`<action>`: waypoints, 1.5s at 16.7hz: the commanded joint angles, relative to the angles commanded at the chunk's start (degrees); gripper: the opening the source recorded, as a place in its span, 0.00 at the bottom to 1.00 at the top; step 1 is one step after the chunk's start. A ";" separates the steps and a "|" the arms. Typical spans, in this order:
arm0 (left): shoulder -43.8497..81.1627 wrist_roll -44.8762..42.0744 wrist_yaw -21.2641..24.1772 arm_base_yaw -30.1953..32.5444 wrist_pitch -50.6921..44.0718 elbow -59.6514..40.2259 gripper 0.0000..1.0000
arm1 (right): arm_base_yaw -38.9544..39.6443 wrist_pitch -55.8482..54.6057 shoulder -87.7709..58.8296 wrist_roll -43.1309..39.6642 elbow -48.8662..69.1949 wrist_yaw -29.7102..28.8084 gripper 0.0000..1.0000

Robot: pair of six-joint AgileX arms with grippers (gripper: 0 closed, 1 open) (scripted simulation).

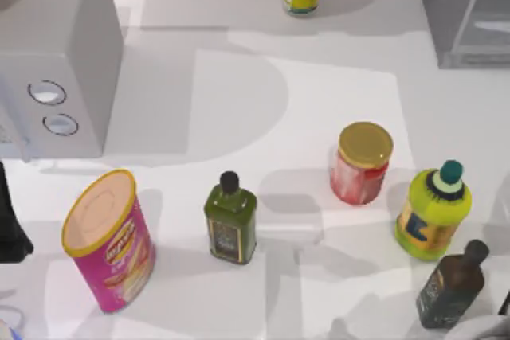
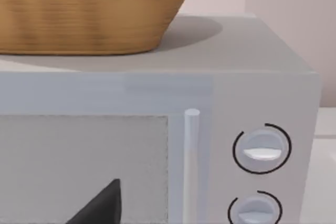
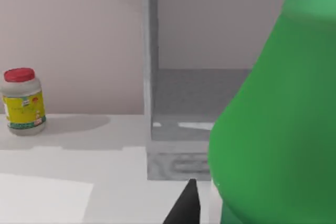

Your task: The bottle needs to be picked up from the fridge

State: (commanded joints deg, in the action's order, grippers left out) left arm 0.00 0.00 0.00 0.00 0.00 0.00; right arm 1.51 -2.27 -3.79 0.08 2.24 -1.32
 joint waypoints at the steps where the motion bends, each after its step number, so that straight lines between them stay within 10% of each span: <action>1: 0.00 0.00 0.00 0.00 0.00 0.00 1.00 | 0.92 -1.44 -2.40 0.01 1.43 -0.96 0.00; 25: 0.00 0.00 0.00 0.00 0.00 0.00 1.00 | 35.76 -53.24 -112.59 3.95 52.85 -36.86 0.00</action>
State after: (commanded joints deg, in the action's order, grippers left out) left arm 0.00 0.00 0.00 0.00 0.00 0.00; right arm 37.28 -55.51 -116.38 4.02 55.09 -38.18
